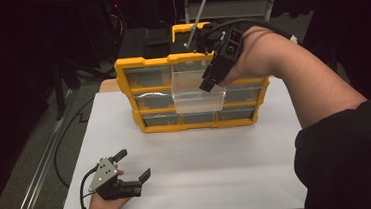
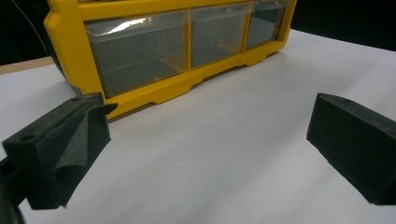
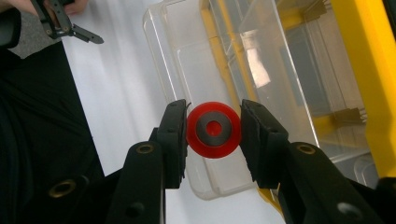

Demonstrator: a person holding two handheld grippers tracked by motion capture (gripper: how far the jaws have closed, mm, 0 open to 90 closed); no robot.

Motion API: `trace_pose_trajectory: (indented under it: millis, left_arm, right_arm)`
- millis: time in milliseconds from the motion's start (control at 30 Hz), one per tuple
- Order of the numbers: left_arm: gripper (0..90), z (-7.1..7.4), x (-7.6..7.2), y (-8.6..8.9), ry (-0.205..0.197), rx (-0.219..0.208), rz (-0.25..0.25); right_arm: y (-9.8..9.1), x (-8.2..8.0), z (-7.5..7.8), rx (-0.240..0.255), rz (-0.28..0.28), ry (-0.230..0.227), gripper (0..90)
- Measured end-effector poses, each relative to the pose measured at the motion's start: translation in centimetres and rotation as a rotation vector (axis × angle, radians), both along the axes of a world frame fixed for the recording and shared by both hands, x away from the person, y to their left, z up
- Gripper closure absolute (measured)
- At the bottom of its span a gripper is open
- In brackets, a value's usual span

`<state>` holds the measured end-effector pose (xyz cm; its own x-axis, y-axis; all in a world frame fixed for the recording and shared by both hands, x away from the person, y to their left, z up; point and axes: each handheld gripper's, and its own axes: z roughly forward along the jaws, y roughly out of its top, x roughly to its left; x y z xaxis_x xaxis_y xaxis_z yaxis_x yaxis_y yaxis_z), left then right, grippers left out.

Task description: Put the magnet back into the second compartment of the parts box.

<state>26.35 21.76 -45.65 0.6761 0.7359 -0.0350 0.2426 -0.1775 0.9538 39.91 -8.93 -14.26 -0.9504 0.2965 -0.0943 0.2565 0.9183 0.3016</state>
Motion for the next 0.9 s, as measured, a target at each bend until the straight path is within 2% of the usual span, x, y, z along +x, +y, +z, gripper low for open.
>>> trace_pose_trajectory:
  millis: [333,500,700,900]
  left_arm:
    - [0.6,0.0,0.0,0.0,0.001,-0.002,0.0]
    - [0.6,0.0,0.0,0.0,0.0,-0.002,-0.001]
    - [0.6,0.0,0.0,0.0,0.0,-0.002,-0.002]
    - [0.6,0.0,0.0,0.1,0.0,-0.003,-0.004]
  right_arm:
    - [0.3,1.2,-0.3,-0.002,-0.024,-0.008,64.3]
    - [0.3,1.7,-0.5,-0.023,-0.029,-0.012,64.3]
    - [0.7,1.8,-0.5,-0.028,-0.022,-0.024,64.3]
    - [1.2,2.0,-1.3,-0.042,-0.009,-0.027,64.2]
